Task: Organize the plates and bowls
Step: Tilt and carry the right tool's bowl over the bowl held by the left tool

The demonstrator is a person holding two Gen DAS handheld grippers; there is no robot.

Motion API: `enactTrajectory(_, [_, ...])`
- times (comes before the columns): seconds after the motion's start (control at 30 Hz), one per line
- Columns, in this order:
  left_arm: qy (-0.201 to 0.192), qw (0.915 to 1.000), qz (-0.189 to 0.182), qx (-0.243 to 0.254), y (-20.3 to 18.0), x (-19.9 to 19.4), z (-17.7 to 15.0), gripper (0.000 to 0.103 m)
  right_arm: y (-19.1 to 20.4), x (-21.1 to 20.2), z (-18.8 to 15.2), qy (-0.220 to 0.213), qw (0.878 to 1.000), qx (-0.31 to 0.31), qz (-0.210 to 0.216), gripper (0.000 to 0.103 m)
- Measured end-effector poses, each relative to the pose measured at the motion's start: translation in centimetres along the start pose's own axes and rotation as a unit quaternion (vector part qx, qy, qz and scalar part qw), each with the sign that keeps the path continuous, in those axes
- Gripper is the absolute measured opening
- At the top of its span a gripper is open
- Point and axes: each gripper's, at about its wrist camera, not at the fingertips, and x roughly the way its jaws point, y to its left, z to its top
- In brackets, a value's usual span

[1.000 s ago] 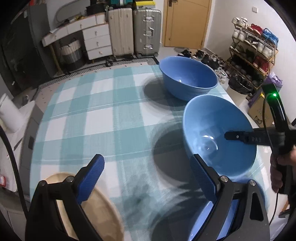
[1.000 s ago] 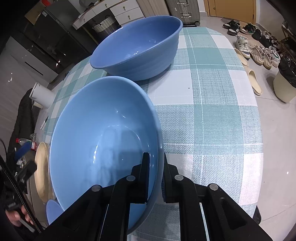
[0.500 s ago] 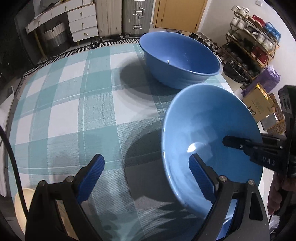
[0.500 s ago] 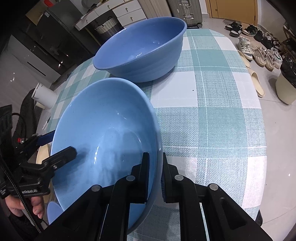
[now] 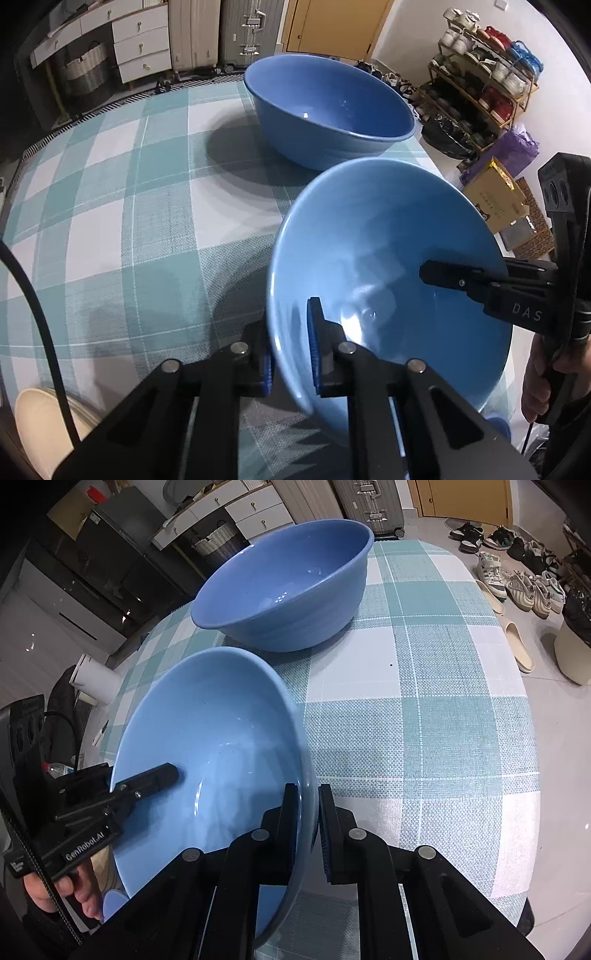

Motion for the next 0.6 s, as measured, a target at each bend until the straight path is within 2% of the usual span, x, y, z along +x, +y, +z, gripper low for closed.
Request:
enactTrajectory(0.17, [-0.007, 0.9999, 0.004, 0.012, -0.3, -0.6, 0.6, 0.012, -0.3, -0.5, 0.3, -0.008, 1.000, 0.014, 0.009, 0.011])
enactTrajectory(0.37, [0.004, 1.0000, -0.002, 0.004, 0.2, -0.3, 1.3, 0.011, -0.5, -0.7, 0.7, -0.009, 1.000, 0.026, 0.009, 0.009])
enactTrajectory(0.6, [0.009, 1.0000, -0.002, 0.000, 1.0, 0.5, 0.6, 0.011, -0.1, -0.6, 0.6, 0.001, 1.000, 0.016, 0.007, 0.009])
